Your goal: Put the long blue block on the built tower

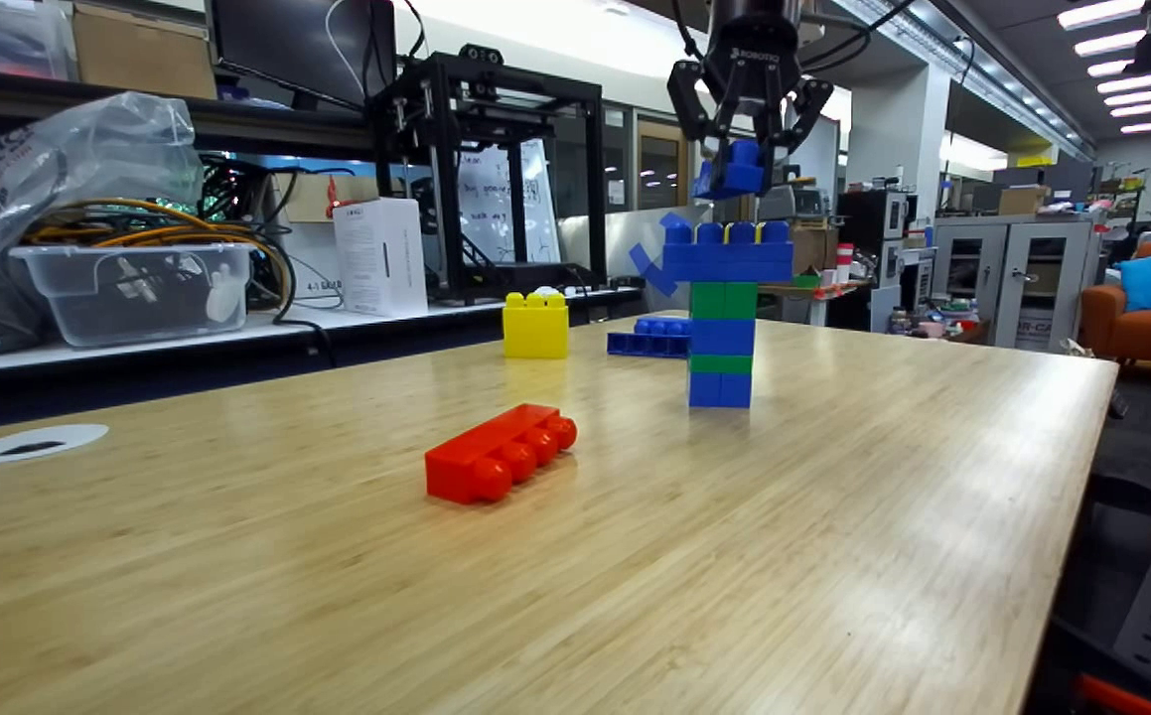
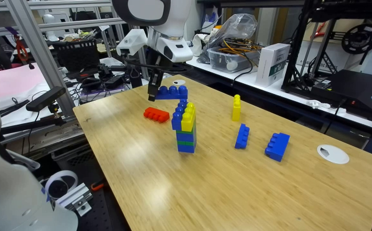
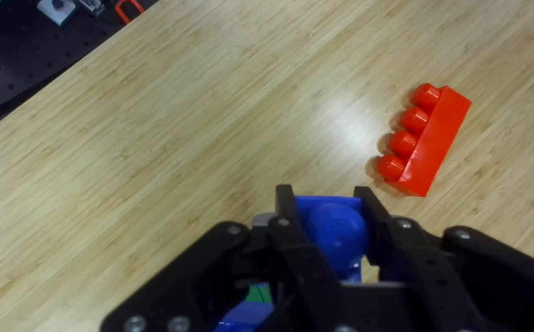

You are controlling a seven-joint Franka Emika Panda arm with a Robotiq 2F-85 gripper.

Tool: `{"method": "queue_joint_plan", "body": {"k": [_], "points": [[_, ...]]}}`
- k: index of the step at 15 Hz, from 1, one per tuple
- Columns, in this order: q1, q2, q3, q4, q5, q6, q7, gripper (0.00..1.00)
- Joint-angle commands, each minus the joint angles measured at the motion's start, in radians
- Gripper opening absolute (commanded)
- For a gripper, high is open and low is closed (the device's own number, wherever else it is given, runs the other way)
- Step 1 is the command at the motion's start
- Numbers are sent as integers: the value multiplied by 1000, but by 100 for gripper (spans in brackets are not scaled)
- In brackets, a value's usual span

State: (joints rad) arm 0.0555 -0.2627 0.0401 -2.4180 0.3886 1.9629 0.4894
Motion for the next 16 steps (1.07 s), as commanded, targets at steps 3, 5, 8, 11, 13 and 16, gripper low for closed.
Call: {"method": "queue_joint_plan", "body": {"k": [3, 5, 8, 11, 13, 16], "points": [[-25, 78, -3, 48, 33, -28, 21, 10], [-29, 99, -7, 56, 38, -26, 22, 10], [-33, 129, -9, 72, 45, -24, 27, 10], [-31, 152, -8, 88, 46, -24, 41, 10], [-29, 169, -6, 99, 43, -26, 54, 10], [-24, 196, 0, 117, 32, -29, 75, 10]]}}
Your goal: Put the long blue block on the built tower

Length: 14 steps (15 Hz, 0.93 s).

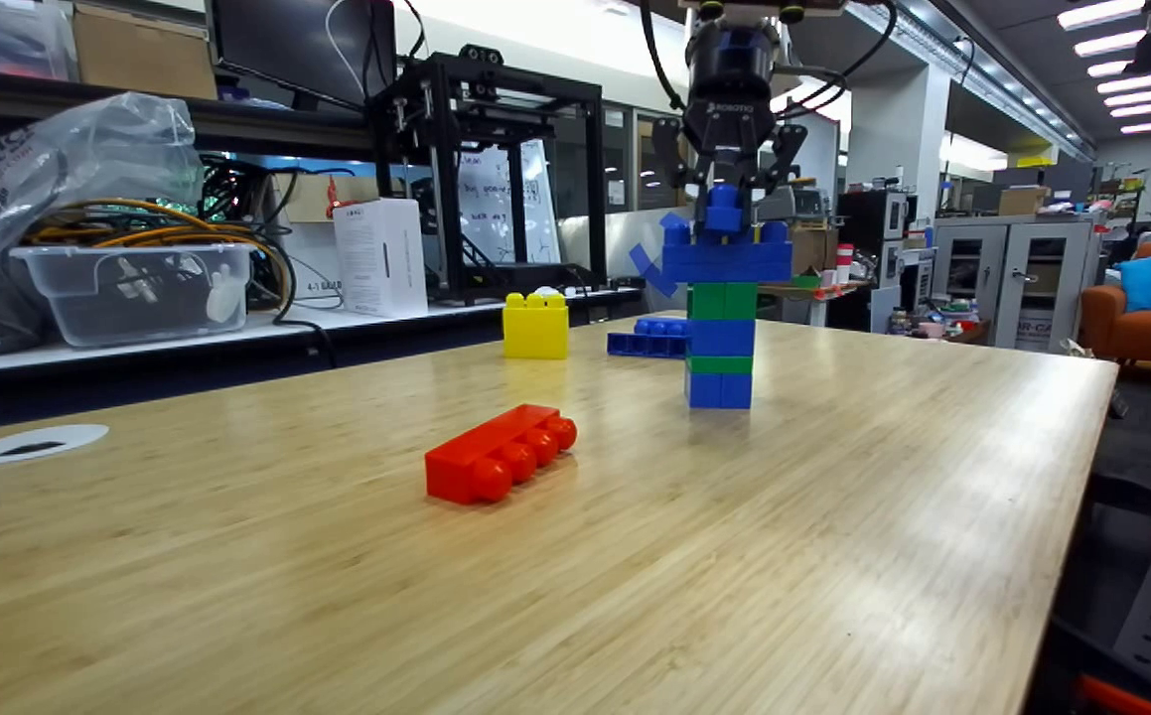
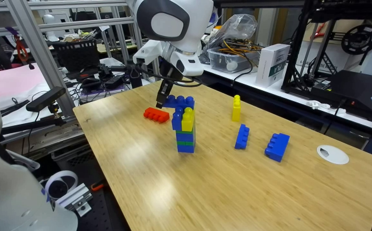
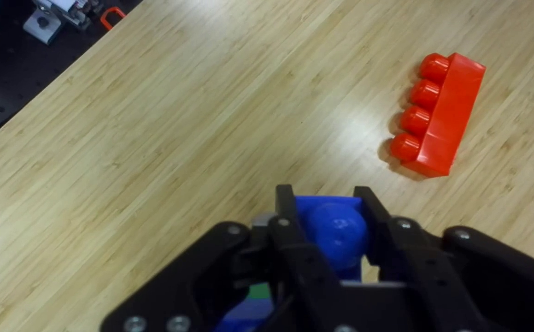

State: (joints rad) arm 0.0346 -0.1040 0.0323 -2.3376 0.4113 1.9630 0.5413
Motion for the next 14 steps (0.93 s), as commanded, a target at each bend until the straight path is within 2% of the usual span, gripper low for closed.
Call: {"method": "queue_joint_plan", "body": {"k": [1, 14], "points": [[-1, 46, 10, 44, 4, -30, 32, 10], [2, 55, 13, 57, -26, -57, 62, 10]]}}
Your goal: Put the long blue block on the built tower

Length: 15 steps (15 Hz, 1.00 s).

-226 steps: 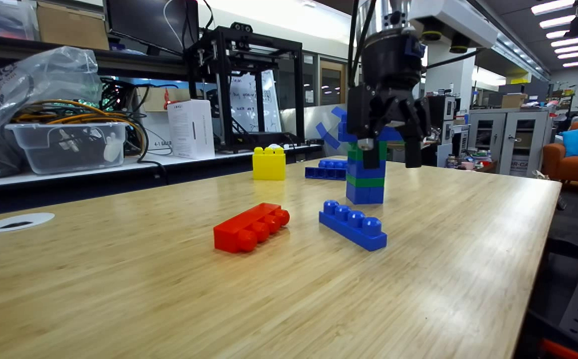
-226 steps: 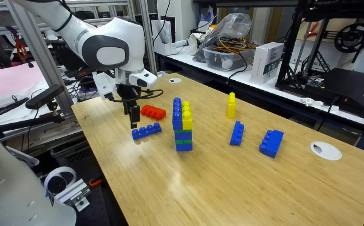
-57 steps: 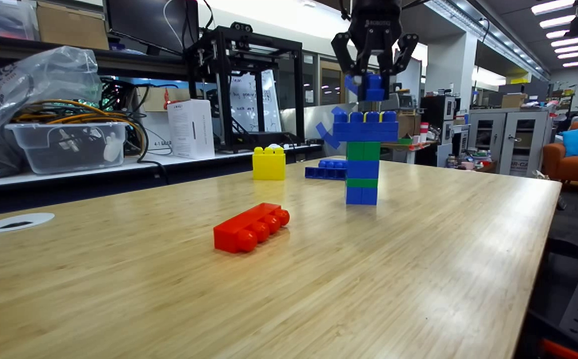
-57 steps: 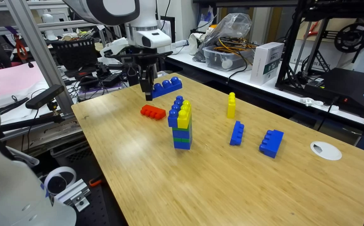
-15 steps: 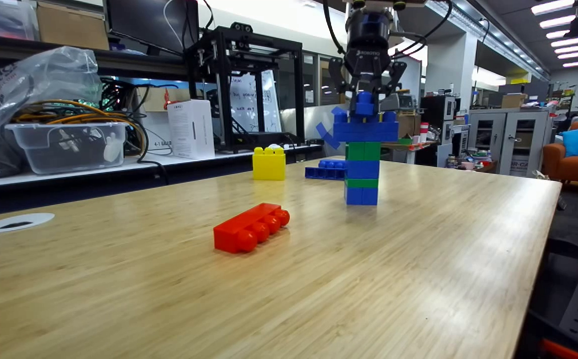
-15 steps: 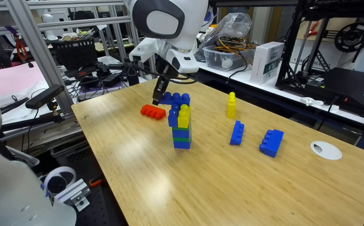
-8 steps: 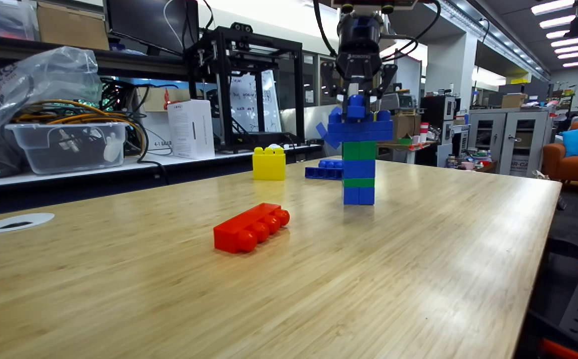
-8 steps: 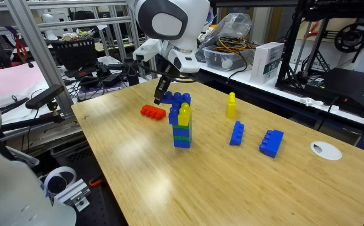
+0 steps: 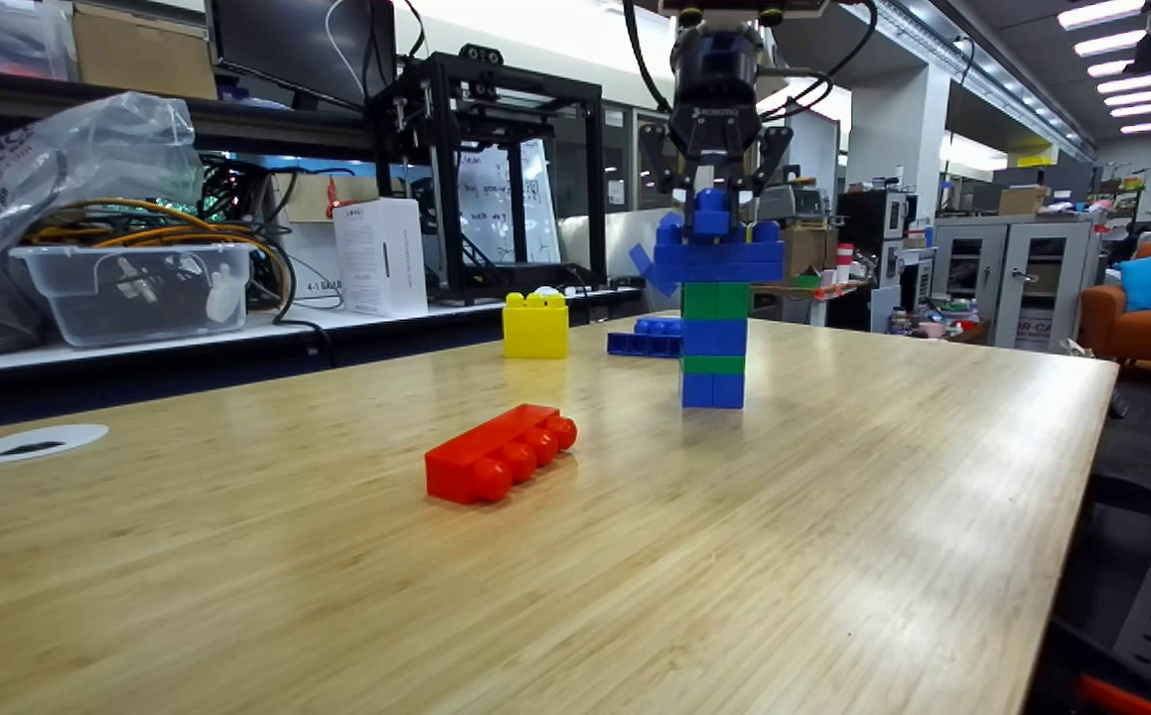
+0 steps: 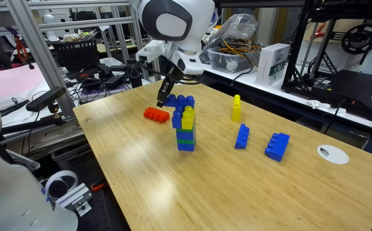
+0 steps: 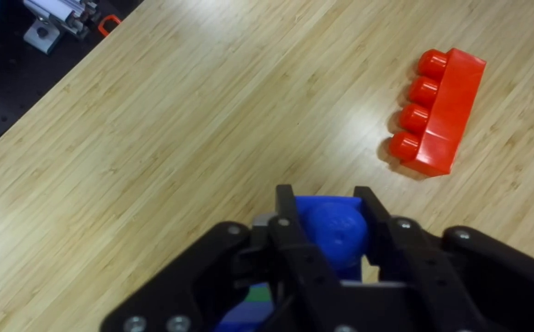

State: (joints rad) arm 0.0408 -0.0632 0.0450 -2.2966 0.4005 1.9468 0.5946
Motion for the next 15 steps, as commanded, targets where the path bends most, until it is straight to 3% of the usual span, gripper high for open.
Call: {"method": "queue_joint_plan", "body": {"k": [1, 10, 11, 15], "points": [[-5, 14, 0, 15, -17, -44, 8, 10], [-4, 12, 2, 11, -51, -77, 18, 10], [-4, 9, 3, 8, -56, -77, 20, 53], [-3, 2, 4, 2, -82, -90, 26, 81]]}}
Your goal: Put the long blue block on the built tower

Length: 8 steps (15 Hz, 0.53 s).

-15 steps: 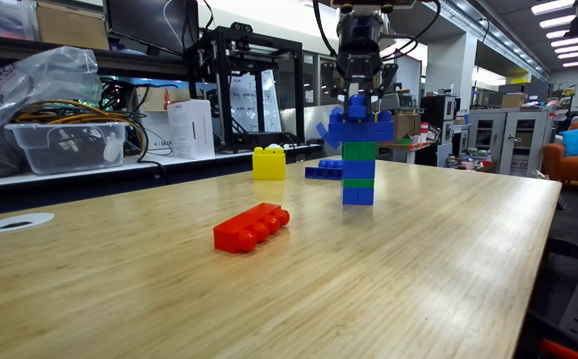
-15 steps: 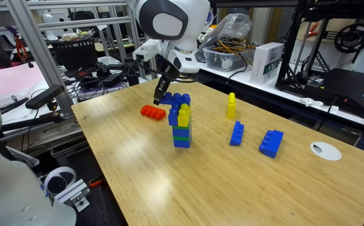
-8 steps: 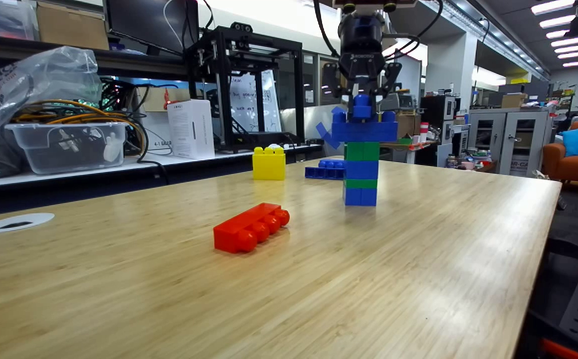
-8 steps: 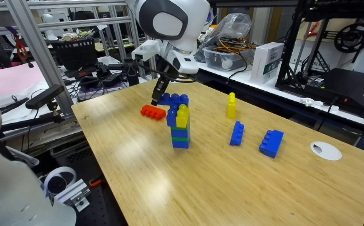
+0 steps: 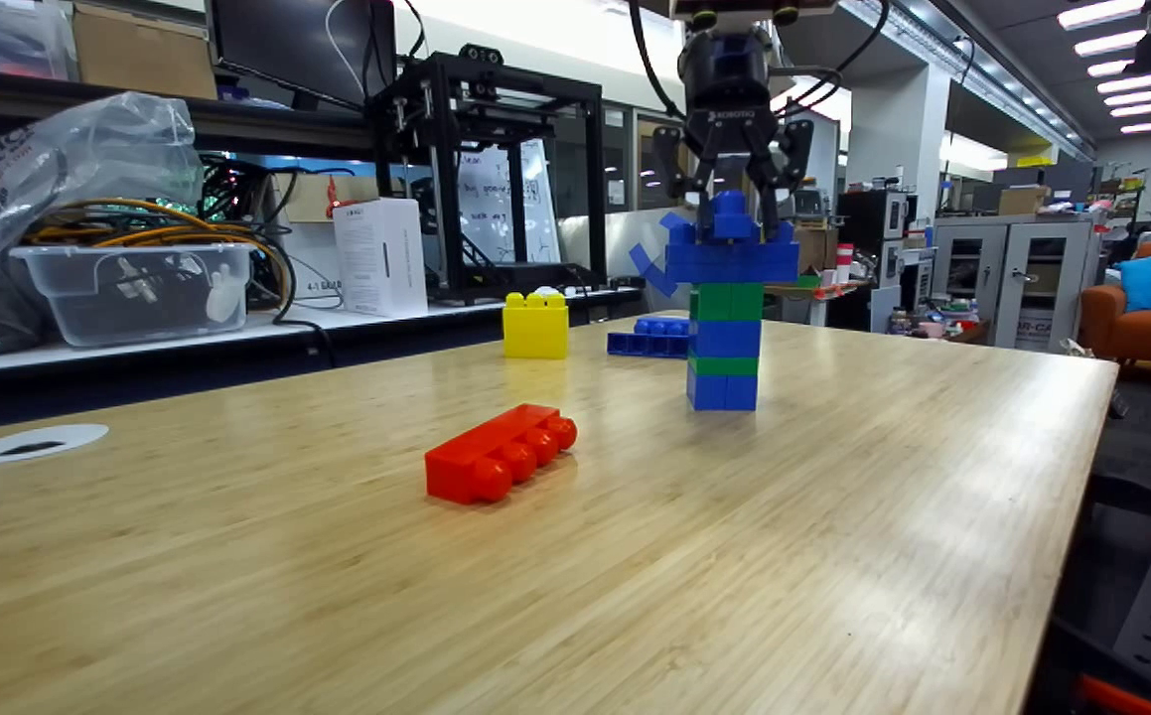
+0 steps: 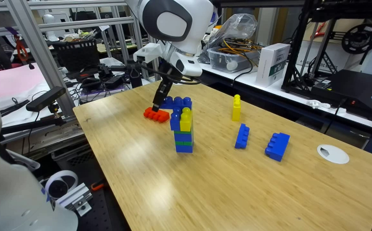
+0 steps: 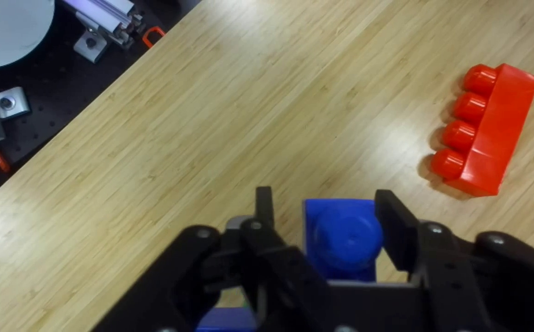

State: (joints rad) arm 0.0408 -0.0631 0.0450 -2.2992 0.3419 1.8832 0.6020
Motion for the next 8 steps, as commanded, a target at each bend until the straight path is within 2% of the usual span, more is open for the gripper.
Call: {"method": "queue_joint_plan", "body": {"k": [1, 3, 8], "points": [[-3, 0, 4, 4, -29, -28, 22, 89], [-1, -7, 7, 1, -41, -33, 25, 99], [15, -71, 30, -10, -72, -67, 25, 100]]}}
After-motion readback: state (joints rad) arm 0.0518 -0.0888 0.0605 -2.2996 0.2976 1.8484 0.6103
